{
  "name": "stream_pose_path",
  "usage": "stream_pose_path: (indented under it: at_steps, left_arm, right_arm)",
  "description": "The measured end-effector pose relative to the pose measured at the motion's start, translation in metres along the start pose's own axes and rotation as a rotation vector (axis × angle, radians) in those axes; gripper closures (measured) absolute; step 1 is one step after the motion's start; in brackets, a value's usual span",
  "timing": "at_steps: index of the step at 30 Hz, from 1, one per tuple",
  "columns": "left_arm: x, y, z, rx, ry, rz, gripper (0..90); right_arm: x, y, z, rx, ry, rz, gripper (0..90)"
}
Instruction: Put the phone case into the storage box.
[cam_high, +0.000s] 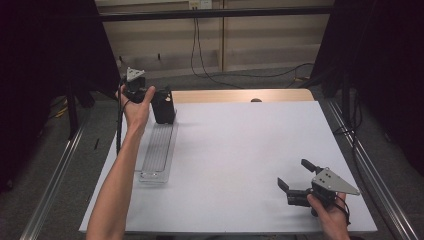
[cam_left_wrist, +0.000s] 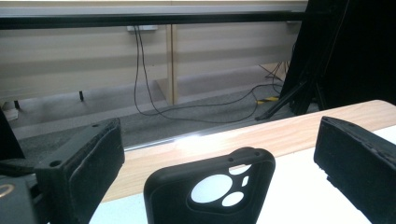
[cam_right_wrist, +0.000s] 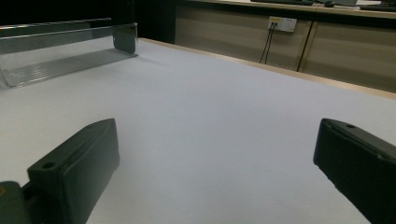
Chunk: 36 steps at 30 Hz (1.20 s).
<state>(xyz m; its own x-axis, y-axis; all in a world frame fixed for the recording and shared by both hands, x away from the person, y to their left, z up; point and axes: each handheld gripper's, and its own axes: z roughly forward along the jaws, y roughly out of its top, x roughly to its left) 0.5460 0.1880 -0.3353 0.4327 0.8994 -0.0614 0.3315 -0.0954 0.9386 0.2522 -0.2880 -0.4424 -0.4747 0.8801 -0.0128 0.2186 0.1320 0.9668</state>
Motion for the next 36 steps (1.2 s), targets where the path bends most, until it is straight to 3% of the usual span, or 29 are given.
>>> stream_pose_path:
  at_steps: [10, 19, 22, 25, 27, 36]
  left_arm:
    - [0.003, -0.007, -0.009, -0.066, -0.033, 0.022, 2.5]
    - [-0.002, -0.004, -0.021, -0.079, -0.074, 0.062, 2.3]
    - [-0.002, -0.005, -0.025, -0.086, -0.092, 0.062, 2.3]
    - [0.002, -0.007, -0.029, -0.118, -0.138, 0.053, 0.9]
    - [0.003, -0.009, -0.031, -0.112, -0.110, 0.047, 1.4]
    - [0.002, -0.019, -0.043, -0.115, -0.122, 0.056, 1.9]
  right_arm:
    - [0.000, 0.000, 0.001, -0.001, -0.003, 0.000, 0.0]
    - [0.000, 0.000, 0.001, -0.002, -0.001, 0.000, 0.0]
    - [-0.001, -0.001, 0.000, -0.003, -0.004, 0.003, 0.0]
    - [-0.001, -0.001, 0.000, -0.006, -0.005, 0.004, 0.0]
    - [-0.002, -0.001, -0.001, -0.006, -0.006, 0.007, 0.0]
    - [-0.002, -0.001, 0.000, -0.008, -0.006, 0.004, 0.0]
